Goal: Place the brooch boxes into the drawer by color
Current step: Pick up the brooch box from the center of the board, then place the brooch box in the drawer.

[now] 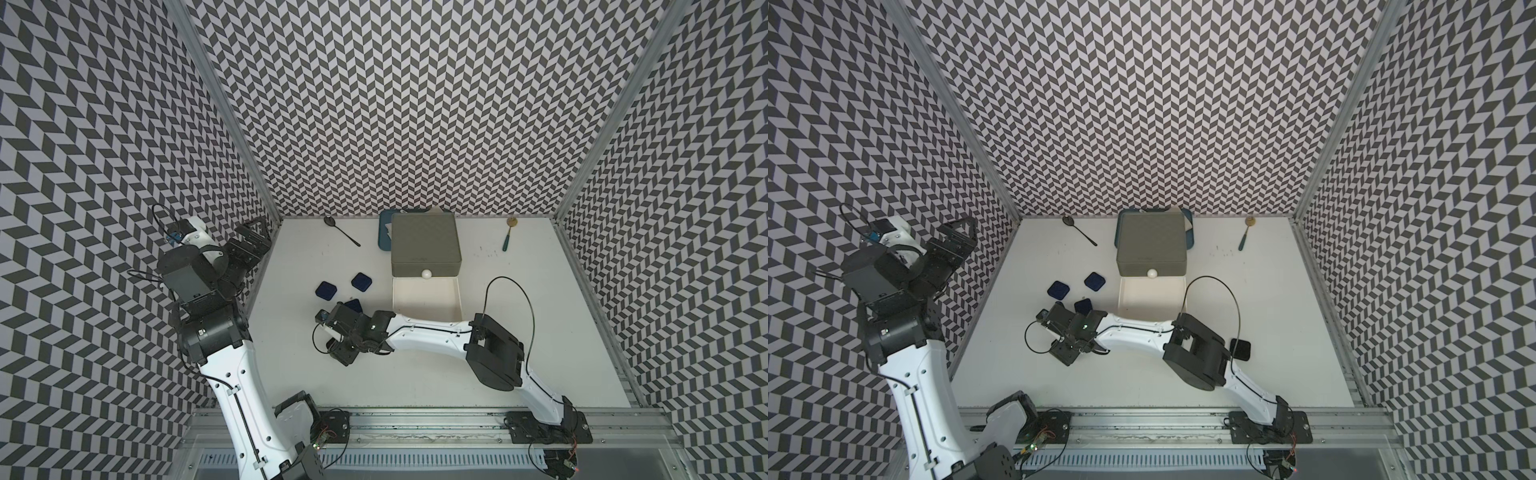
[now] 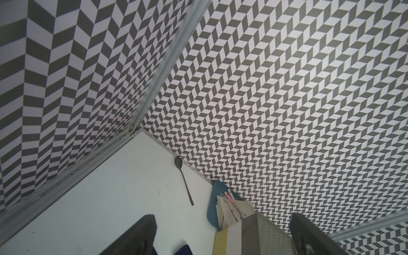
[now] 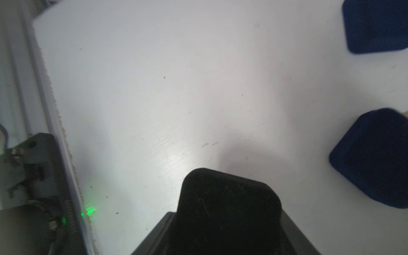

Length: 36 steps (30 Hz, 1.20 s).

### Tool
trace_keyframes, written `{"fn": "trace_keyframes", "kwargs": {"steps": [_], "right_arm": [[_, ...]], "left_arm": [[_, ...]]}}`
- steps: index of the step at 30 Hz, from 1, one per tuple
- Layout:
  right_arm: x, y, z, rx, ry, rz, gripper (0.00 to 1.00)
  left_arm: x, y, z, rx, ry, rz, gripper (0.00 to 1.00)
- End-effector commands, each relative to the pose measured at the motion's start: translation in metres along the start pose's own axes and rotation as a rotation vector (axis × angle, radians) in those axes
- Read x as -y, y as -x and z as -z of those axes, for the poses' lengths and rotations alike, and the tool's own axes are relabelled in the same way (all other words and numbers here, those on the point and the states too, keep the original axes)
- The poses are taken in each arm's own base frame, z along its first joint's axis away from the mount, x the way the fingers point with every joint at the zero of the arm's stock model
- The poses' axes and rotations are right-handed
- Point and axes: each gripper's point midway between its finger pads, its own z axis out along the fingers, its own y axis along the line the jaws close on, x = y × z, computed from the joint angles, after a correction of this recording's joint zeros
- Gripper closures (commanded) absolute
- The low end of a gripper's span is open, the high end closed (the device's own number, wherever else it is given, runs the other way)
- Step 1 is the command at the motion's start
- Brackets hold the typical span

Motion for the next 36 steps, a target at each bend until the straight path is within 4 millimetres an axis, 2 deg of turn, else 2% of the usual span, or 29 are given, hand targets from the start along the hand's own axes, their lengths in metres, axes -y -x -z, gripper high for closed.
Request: {"fn": "trace_keyframes", "kwargs": {"steps": [1, 8, 13, 18, 22, 27, 31, 36], "right_arm": [[0.000, 0.047, 0.045, 0.151, 0.004, 0.003, 0.84], [0.026, 0.081, 0.099, 0.255, 0.004, -0.049, 0.84], [0.059, 0.104, 0.155, 0.348, -0.030, -0.087, 0.84], [0.087, 0.111, 0.211, 0.441, -0.097, -0.118, 0.85], [0.107, 0.105, 0.256, 0.512, -0.131, -0.160, 0.85], [0.126, 0.083, 0.296, 0.542, -0.190, -0.191, 0.83], [0.135, 0.056, 0.306, 0.497, -0.231, -0.206, 0.83], [0.136, 0.021, 0.296, 0.393, -0.229, -0.219, 0.83]], "left_arm": [[0.011, 0.005, 0.003, 0.005, -0.028, -0.023, 0.00], [0.022, -0.006, 0.006, -0.025, -0.095, -0.010, 0.00], [0.029, -0.014, 0.005, -0.052, -0.149, 0.009, 0.00], [0.028, -0.021, 0.005, -0.062, -0.164, 0.013, 0.00], [0.027, -0.028, 0.006, -0.068, -0.173, 0.006, 0.00], [0.024, -0.039, 0.006, -0.082, -0.176, 0.000, 0.00], [0.018, -0.050, 0.005, -0.093, -0.175, 0.005, 0.00], [0.012, -0.059, 0.004, -0.104, -0.174, 0.010, 0.00]]}}
